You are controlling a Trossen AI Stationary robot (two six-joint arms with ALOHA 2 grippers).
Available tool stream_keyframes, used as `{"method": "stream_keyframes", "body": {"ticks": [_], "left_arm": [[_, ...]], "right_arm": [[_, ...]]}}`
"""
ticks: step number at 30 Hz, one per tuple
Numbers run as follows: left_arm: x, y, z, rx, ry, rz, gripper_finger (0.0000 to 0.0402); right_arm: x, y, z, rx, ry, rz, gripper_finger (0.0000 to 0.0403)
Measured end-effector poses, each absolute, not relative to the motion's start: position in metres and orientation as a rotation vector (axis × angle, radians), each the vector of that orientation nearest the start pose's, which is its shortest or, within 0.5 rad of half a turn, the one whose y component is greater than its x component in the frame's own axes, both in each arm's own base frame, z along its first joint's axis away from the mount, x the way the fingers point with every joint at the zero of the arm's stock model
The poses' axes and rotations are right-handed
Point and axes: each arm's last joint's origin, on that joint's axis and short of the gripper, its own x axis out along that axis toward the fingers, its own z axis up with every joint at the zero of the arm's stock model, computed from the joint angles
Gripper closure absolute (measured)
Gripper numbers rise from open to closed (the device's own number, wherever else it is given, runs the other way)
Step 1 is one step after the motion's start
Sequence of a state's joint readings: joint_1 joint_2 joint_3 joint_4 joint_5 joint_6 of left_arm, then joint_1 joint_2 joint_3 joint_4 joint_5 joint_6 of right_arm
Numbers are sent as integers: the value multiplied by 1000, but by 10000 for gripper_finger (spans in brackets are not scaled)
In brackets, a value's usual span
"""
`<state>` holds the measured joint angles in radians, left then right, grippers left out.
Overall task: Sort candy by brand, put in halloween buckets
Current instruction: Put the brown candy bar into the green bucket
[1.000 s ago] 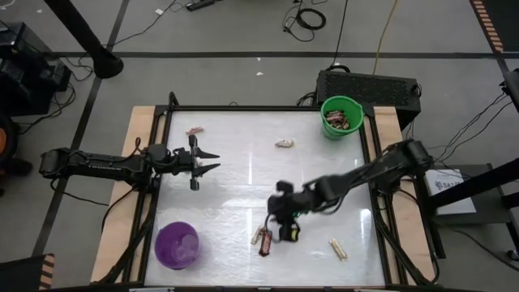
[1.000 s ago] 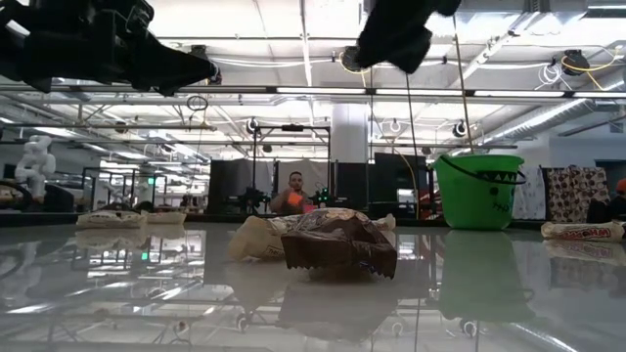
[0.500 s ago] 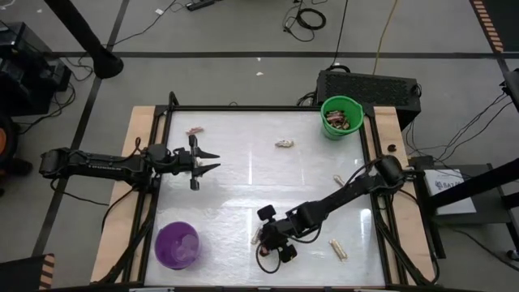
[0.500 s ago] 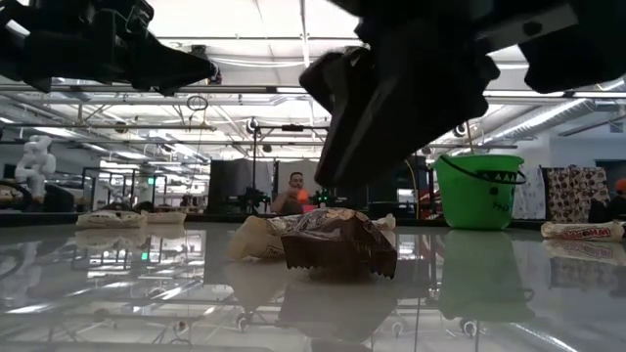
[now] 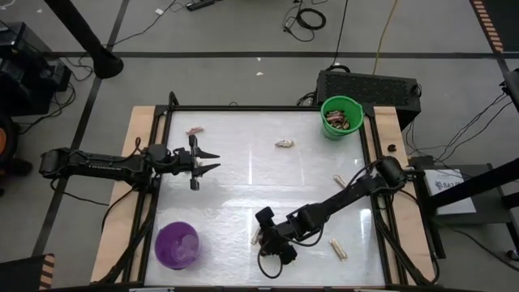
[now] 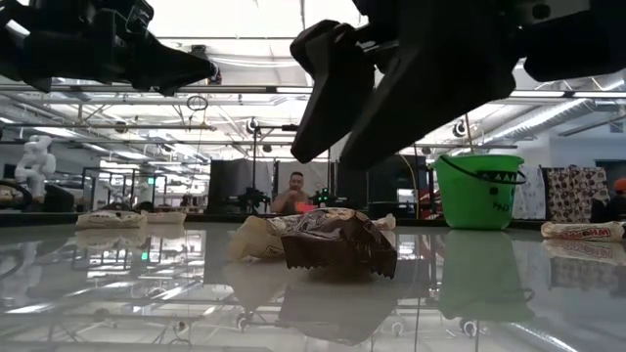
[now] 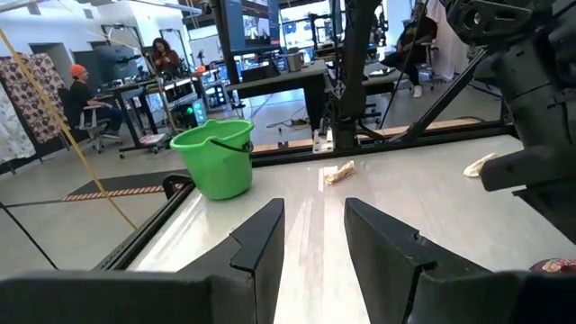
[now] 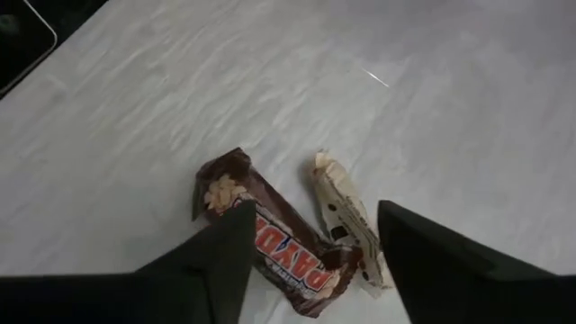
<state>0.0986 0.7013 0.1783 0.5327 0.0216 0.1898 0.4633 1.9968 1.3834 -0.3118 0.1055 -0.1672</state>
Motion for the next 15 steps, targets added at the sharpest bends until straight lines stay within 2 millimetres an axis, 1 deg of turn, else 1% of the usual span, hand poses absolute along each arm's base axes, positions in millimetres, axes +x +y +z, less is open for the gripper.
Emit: {"method": "stream_keyframes", "body": {"ticks": [4, 7, 11, 14, 15], "left_arm": [[157, 15, 204, 190, -2, 77, 274], [157, 15, 204, 190, -2, 78, 274], [157, 15, 204, 190, -2, 78, 274], [156, 15, 204, 190, -3, 78, 274], [156, 15, 204, 190, -3, 77, 274]], "right_arm": [[379, 187, 175, -416, 865, 411, 144], [379, 187, 175, -421, 865, 414, 130], [378, 186, 174, -454, 864, 430, 124], [379, 187, 168, -475, 881, 439, 124], [379, 187, 163, -479, 896, 445, 124]]}}
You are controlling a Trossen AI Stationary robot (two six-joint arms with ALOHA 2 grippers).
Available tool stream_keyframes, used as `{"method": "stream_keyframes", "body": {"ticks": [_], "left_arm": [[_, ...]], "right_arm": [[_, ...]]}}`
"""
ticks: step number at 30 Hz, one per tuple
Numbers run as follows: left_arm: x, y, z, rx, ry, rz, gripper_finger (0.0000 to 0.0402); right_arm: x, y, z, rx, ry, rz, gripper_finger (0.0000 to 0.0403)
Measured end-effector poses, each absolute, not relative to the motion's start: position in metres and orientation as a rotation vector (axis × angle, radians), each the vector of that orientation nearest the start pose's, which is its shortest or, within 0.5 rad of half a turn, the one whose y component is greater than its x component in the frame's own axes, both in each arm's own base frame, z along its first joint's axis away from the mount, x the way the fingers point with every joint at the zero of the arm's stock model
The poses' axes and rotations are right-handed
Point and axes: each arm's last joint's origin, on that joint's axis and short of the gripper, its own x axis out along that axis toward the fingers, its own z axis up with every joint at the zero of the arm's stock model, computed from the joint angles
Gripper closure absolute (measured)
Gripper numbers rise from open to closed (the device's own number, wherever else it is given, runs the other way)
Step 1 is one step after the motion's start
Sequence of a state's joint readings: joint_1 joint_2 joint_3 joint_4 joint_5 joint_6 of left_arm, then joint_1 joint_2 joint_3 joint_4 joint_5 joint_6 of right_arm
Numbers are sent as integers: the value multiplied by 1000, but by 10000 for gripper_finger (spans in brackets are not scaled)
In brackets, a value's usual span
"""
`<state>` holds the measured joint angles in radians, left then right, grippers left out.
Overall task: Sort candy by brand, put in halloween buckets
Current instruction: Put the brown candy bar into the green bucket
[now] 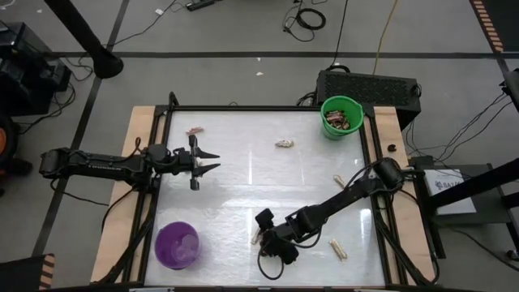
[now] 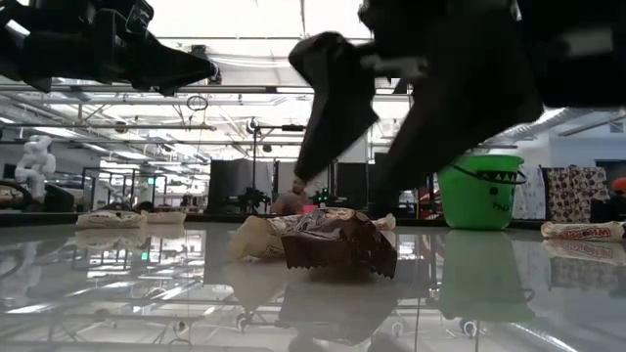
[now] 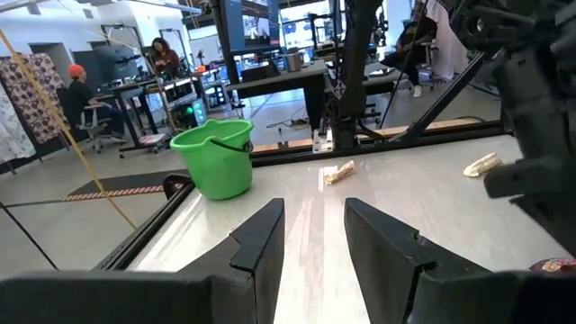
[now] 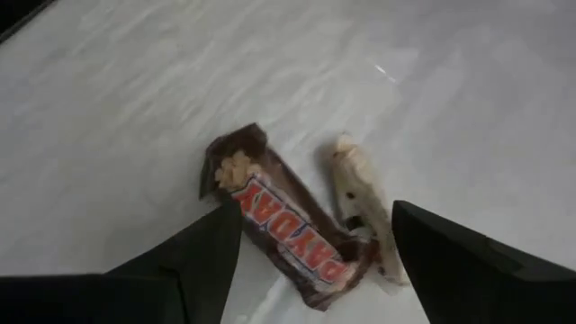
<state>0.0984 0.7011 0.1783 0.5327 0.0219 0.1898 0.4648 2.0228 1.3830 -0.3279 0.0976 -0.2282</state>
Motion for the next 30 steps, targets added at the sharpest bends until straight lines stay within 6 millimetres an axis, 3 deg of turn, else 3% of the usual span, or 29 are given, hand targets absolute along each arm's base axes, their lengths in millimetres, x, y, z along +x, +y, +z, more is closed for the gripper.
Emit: {"method": "stream_keyframes", "body": {"ticks": [7, 16, 30], "left_arm": [[157, 15, 204, 191, -2, 77, 274], [156, 15, 204, 191, -3, 77, 274], [157, 15, 204, 191, -2, 78, 274]], "right_arm": [[383, 190, 137, -493, 942, 480, 124], [382, 190, 135, -419, 972, 435, 130], [382, 190, 134, -404, 977, 433, 231]]}}
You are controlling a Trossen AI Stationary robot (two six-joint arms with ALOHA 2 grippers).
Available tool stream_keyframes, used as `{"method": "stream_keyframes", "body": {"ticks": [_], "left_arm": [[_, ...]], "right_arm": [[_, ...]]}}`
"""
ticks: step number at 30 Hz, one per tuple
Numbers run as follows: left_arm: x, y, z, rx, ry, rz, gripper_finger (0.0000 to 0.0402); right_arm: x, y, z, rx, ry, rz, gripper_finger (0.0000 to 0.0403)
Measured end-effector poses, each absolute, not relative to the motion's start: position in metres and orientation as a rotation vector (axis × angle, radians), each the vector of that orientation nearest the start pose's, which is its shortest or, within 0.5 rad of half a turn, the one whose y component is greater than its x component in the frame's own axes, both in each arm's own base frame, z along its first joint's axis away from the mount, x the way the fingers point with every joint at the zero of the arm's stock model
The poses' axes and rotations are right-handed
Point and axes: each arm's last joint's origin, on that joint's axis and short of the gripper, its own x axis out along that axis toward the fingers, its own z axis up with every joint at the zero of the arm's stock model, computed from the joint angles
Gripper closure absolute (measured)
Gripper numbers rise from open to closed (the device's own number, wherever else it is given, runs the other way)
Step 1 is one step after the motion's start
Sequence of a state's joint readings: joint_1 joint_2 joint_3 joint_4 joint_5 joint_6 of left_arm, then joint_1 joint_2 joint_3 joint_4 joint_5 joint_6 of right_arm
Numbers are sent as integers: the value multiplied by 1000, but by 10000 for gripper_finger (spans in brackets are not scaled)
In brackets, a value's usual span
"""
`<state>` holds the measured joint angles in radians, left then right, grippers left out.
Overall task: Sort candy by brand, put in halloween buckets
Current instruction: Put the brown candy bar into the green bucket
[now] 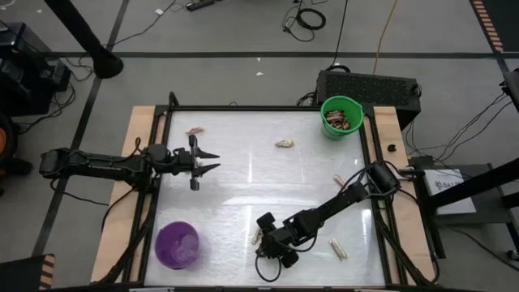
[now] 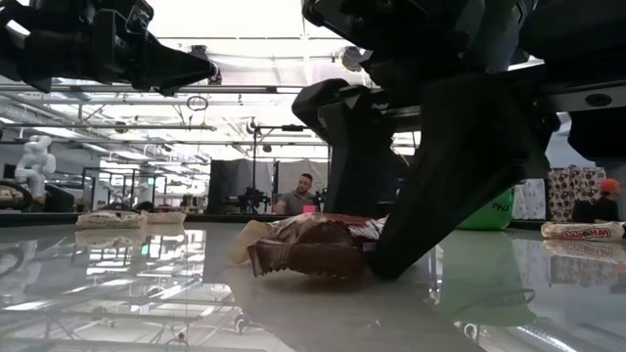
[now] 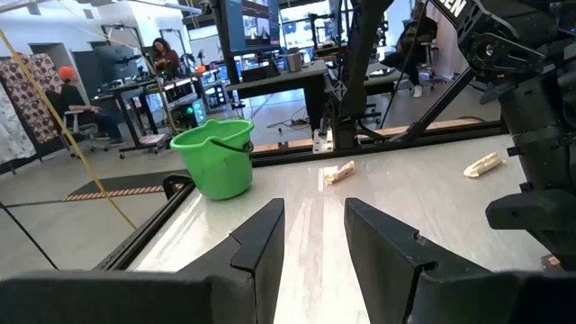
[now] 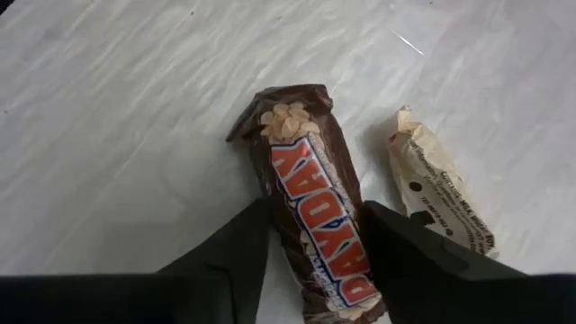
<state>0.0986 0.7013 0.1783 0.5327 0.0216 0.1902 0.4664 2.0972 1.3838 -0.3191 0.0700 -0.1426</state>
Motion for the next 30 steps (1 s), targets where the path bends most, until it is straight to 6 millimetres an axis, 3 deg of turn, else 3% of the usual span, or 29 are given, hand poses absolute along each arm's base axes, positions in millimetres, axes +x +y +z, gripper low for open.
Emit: {"method": "stream_keyframes", "body": {"ticks": [6, 14, 19, 22, 24, 30], "left_arm": [[156, 15, 204, 191, -3, 77, 274], [157, 15, 204, 190, -2, 77, 274], [156, 15, 204, 190, -3, 77, 274], [157, 15, 204, 190, -2, 77, 274], [157, 15, 204, 190, -2, 77, 274], [157, 15, 204, 190, 1, 77, 274]], "right_arm": [[391, 191, 149, -398, 988, 388, 274], [403, 189, 210, -493, 1057, 299, 309], [404, 170, 241, -705, 1125, 180, 311], [402, 146, 245, -822, 1232, 85, 312], [400, 120, 244, -862, 1350, 17, 312], [385, 16, 243, -684, 1758, -196, 312]]}}
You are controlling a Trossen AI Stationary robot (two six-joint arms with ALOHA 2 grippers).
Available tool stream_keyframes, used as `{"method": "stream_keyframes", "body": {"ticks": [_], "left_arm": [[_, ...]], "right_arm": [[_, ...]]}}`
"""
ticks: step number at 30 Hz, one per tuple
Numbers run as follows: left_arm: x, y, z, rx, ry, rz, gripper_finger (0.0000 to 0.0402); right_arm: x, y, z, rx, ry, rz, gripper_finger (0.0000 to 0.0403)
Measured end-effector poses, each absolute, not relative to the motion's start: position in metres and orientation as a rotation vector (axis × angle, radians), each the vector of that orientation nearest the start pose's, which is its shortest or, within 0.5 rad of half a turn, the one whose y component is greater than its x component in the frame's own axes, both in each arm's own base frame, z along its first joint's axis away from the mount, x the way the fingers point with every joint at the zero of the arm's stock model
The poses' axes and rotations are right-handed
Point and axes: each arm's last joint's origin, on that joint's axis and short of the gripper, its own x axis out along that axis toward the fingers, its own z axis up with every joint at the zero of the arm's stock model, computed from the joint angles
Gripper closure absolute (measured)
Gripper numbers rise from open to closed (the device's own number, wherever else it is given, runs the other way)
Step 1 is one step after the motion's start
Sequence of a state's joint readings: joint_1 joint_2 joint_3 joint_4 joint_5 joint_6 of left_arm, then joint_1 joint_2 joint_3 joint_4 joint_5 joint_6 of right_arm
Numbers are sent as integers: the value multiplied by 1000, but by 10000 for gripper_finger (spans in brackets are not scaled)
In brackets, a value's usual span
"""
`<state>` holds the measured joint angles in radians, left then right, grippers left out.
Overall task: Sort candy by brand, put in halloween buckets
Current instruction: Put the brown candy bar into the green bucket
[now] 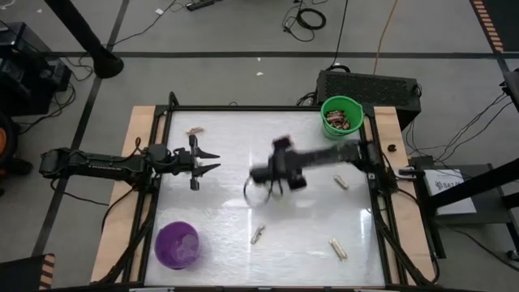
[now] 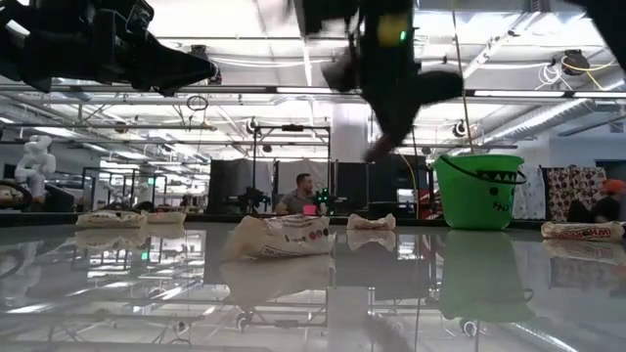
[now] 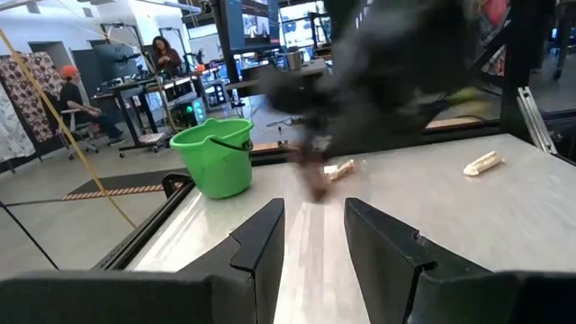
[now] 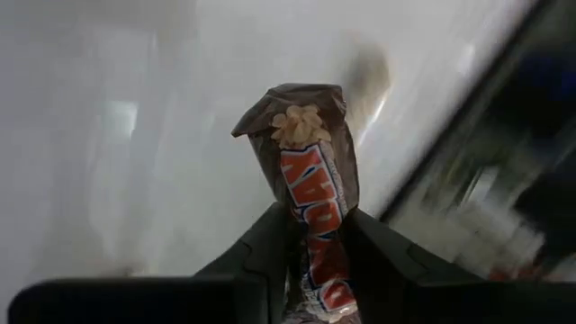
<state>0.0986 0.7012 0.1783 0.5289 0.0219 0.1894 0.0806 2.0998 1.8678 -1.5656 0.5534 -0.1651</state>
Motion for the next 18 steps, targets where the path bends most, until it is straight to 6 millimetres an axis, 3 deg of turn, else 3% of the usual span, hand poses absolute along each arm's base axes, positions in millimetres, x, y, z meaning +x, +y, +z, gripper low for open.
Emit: {"method": "stream_keyframes", "body": {"ticks": [4, 10, 14, 18], "left_arm": [[156, 15, 204, 190, 1, 77, 274], [157, 15, 203, 190, 16, 76, 274], [157, 15, 202, 189, 27, 75, 274], [156, 15, 201, 188, 35, 74, 274]], "right_arm": [[374, -60, 252, -510, 1795, -335, 312], [331, -159, 277, -278, 1808, -639, 312], [289, -207, 297, -33, 1745, -877, 312], [258, -241, 301, 262, 1650, -1064, 312]]}}
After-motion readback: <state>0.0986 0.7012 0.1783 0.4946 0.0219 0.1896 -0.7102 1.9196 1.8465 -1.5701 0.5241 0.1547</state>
